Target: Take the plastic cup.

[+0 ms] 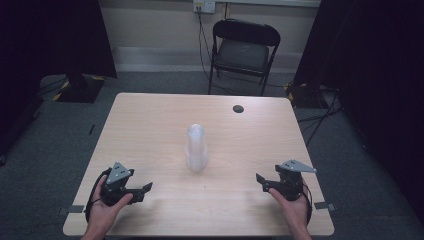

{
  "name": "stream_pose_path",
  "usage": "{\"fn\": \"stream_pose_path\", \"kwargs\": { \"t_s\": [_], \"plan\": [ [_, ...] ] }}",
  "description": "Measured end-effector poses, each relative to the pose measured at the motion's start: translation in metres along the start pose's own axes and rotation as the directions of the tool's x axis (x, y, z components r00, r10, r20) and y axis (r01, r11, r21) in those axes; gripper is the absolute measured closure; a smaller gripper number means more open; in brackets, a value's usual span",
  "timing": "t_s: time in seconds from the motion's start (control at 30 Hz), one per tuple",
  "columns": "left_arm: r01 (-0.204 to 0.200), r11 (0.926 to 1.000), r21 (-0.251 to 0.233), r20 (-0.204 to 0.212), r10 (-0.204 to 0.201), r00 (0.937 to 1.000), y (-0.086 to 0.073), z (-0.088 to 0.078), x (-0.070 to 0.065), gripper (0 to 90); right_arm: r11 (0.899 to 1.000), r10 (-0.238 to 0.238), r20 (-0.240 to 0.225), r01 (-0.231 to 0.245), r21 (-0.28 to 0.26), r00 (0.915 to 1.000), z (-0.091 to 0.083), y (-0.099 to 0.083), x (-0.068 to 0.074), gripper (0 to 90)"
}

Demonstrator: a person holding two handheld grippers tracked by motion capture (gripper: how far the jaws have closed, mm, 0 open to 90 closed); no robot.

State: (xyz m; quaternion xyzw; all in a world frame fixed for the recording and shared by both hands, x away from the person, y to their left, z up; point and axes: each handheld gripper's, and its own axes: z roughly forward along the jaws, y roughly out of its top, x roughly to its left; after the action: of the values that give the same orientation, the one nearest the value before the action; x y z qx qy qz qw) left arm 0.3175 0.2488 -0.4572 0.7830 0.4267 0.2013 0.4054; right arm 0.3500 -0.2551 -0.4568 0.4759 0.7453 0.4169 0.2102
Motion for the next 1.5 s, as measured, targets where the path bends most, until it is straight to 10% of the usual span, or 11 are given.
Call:
{"fn": "stream_pose_path", "kwargs": {
  "t_s": [0.9, 1.5],
  "plan": [
    [-0.030, 0.9996, 0.002, 0.016, 0.030, 0.9994, -0.001, -0.001, -0.003, 19.5, 0.999, -0.035, -0.053, 0.033, -0.035, 0.9980, 0.000, 0.026, 0.028, 22.7],
    [-0.023, 0.9997, 0.002, 0.026, 0.023, 0.9994, 0.000, 0.001, -0.004, 19.8, 0.994, -0.060, -0.262, 0.033, -0.105, 0.9633, 0.023, 0.060, 0.054, 21.4]
  ]
}}
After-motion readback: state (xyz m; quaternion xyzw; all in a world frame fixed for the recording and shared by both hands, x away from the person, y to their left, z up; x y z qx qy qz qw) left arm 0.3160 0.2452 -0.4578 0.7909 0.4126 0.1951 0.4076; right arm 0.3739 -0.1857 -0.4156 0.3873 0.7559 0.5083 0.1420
